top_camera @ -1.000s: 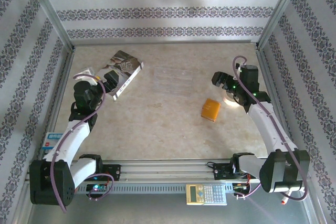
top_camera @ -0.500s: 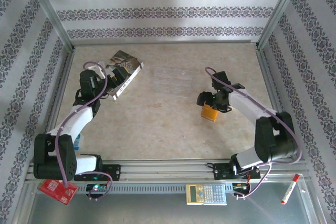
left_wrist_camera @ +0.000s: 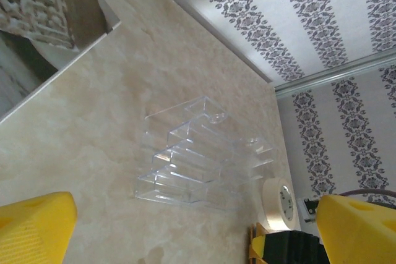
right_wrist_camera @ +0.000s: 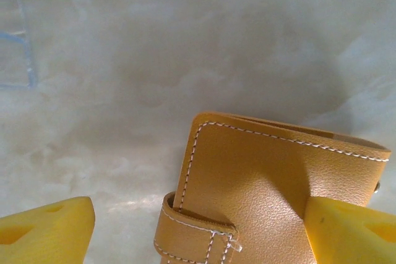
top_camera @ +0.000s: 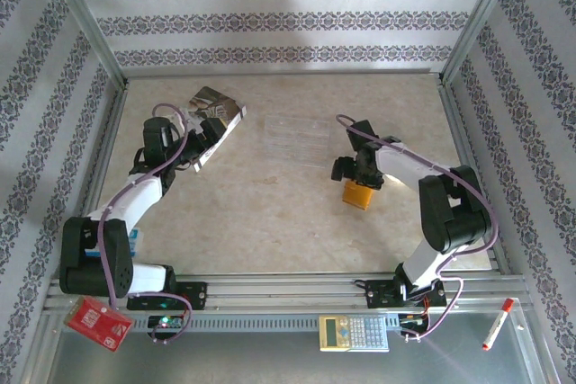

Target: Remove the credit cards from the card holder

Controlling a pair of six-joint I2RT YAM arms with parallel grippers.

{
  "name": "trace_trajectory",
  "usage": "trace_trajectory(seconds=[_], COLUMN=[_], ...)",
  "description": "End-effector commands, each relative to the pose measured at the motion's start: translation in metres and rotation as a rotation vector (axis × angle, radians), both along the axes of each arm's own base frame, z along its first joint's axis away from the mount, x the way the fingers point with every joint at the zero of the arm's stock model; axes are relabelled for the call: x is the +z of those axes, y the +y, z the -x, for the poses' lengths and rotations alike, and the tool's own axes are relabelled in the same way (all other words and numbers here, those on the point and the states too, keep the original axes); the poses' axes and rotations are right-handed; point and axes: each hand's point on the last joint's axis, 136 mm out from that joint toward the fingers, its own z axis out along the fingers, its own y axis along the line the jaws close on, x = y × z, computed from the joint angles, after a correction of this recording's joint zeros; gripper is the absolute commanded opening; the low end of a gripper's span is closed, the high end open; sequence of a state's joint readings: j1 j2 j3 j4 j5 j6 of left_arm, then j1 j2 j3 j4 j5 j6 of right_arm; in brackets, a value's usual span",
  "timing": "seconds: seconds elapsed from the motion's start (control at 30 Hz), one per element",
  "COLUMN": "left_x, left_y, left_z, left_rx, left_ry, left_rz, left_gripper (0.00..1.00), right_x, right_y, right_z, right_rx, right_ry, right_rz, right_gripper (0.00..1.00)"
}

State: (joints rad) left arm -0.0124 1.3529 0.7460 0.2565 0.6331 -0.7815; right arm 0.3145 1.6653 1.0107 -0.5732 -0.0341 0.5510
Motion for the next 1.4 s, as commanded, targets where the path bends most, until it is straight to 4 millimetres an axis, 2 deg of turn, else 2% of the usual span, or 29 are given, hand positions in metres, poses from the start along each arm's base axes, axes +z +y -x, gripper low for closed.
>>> trace_trajectory(seconds=[0.0, 0.1, 0.2, 0.27, 0.37, 0.43, 0.47, 0.53, 0.6, 0.67, 0.77, 0.9, 1.03, 1.13, 1.23, 1.37], left_x=[0.006, -0.002, -0.016, -0.029, -0.045, -0.053, -0.057, -0.063, -0.067, -0.072, -0.082, -0.099, -0.105, -0.115, -0.126, -0.135], left_y=[-0.017, -0.03, -0.047, -0.055, -0.068, -0.08, -0.087, -0.1, -0.119, -0.143, -0.177, -0.204, -0.225, -0.232, -0.235, -0.232], left_z=[0.003, 0.01, 0.022, 0.032, 0.048, 0.059, 0.065, 0.073, 0.081, 0.088, 0.097, 0.105, 0.103, 0.103, 0.107, 0.111], left_rx=[-0.065, -0.103, -0.148, -0.162, -0.176, -0.193, -0.203, -0.215, -0.238, -0.267, -0.347, -0.42, -0.492, -0.496, -0.516, -0.523], left_ry=[0.031, 0.079, 0.143, 0.192, 0.253, 0.288, 0.304, 0.33, 0.352, 0.387, 0.452, 0.504, 0.515, 0.542, 0.585, 0.617], left_rz=[0.021, 0.011, -0.009, -0.034, -0.04, -0.015, -0.005, 0.003, 0.015, 0.04, 0.073, 0.066, 0.076, 0.068, 0.047, -0.002], left_gripper=[1.0, 1.0, 1.0, 1.0, 1.0, 0.98, 0.97, 0.96, 0.93, 0.86, 0.74, 0.65, 0.58, 0.57, 0.51, 0.49], right_x=[-0.008, -0.012, -0.007, 0.002, 0.023, 0.042, 0.054, 0.064, 0.063, 0.051, 0.035, 0.02, 0.004, -0.005, -0.015, -0.024], right_y=[0.03, 0.068, 0.11, 0.134, 0.152, 0.148, 0.141, 0.123, 0.101, 0.084, 0.071, 0.069, 0.071, 0.08, 0.086, 0.085], right_z=[0.018, 0.027, 0.037, 0.043, 0.041, 0.034, 0.031, 0.029, 0.032, 0.04, 0.054, 0.066, 0.071, 0.071, 0.071, 0.07], right_rx=[0.021, 0.079, 0.168, 0.214, 0.224, 0.206, 0.19, 0.15, 0.098, 0.064, 0.041, 0.057, 0.06, 0.068, 0.067, 0.058], right_ry=[0.063, 0.077, 0.08, 0.067, 0.02, -0.04, -0.077, -0.117, -0.121, -0.088, -0.028, 0.02, 0.062, 0.069, 0.09, 0.099], right_rz=[-0.043, -0.093, -0.128, -0.171, -0.254, -0.273, -0.278, -0.277, -0.267, -0.27, -0.278, -0.269, -0.264, -0.269, -0.277, -0.266], right_gripper=[0.88, 0.88, 0.88, 0.88, 0.88, 0.88, 0.88, 0.87, 0.83, 0.7, 0.54, 0.42, 0.32, 0.3, 0.28, 0.28])
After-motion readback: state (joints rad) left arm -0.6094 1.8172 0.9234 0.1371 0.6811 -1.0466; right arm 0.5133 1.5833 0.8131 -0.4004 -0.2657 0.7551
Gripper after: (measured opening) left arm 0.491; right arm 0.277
